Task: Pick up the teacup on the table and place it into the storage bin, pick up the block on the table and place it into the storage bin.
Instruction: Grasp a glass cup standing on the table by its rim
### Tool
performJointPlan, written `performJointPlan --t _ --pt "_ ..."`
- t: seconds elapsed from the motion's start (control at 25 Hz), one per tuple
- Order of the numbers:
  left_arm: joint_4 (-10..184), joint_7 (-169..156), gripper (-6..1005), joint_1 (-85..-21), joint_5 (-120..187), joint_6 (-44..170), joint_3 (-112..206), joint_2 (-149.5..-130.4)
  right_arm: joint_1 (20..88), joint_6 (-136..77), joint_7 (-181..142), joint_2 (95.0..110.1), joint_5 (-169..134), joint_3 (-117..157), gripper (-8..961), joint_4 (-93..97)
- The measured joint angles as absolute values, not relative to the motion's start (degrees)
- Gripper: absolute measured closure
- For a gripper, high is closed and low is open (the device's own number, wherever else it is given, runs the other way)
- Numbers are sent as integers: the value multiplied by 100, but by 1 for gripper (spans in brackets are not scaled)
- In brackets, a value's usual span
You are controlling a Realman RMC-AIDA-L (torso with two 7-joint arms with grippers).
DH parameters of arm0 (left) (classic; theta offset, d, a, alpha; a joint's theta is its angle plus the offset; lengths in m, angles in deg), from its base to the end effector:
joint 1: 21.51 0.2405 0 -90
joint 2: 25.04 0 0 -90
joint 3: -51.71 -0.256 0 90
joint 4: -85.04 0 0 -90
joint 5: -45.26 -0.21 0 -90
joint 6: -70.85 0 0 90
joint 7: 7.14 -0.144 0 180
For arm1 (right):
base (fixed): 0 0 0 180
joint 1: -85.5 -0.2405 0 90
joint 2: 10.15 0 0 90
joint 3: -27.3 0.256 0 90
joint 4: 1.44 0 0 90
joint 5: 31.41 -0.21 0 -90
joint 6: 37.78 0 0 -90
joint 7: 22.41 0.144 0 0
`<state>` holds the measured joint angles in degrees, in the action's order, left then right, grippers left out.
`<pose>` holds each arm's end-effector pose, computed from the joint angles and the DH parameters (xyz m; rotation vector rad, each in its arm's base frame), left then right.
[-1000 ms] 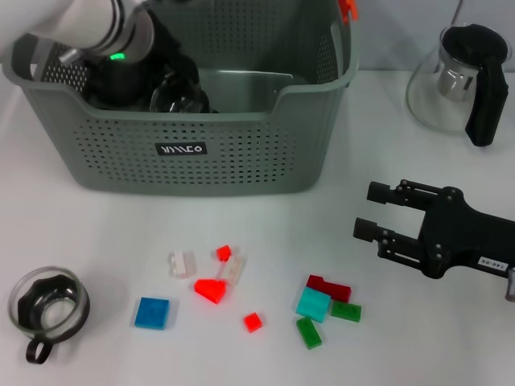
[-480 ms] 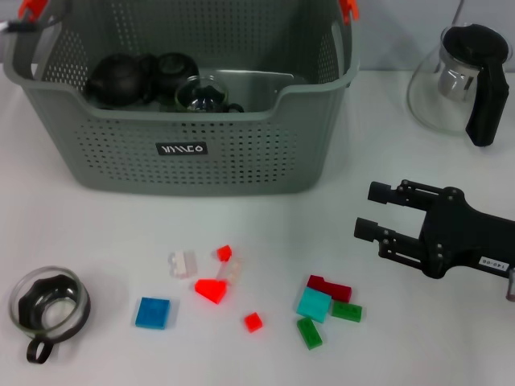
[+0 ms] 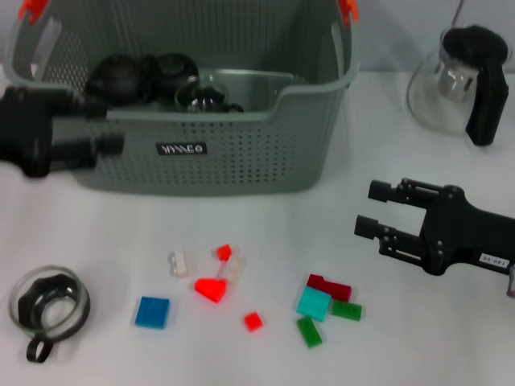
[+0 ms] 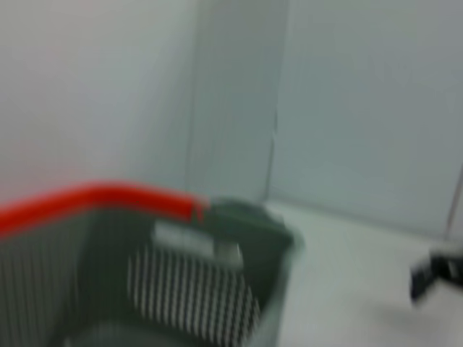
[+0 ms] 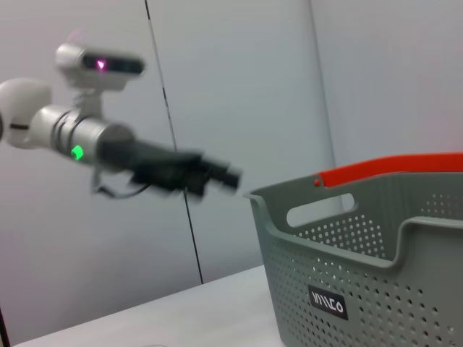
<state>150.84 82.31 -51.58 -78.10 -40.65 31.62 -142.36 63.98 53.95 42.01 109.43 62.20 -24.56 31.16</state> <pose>-0.2529 0.3128 0.1229 -2.6503 -0.4659 -0.5970 0.2663 0.2876 -0.0167 -2.6341 0.4594 0.9850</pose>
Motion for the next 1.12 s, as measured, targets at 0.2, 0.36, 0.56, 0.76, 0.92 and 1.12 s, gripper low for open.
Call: performJointPlan --t 0.2,0.36,0.56,0.76,0.92,1.12 --pt "15281 7848 423 -4981 -8911 -4178 3135 -14318 6376 5361 4214 10949 6220 -2449 327 3116" --pt "15451 7784 430 -4965 -9695 -4142 3118 -14344 6370 5336 4241 10965 6220 -2447 327 3116" --pt "16033 7862 438 -4981 -10439 -4108 3115 -14366 6372 5279 4283 10965 6220 -2446 327 3116" --pt "16429 8125 447 -4996 -11060 -4015 2793 -14470 6378 5253 4288 10964 6226 -2446 327 3116" --pt "16516 8505 454 -4967 -11487 -3605 2232 -14625 6368 5253 4291 10965 6229 -2448 327 3116" --pt "16474 8712 463 -4955 -11687 -3280 1704 -14805 6355 5253 4291 10965 6229 -2455 327 3116"
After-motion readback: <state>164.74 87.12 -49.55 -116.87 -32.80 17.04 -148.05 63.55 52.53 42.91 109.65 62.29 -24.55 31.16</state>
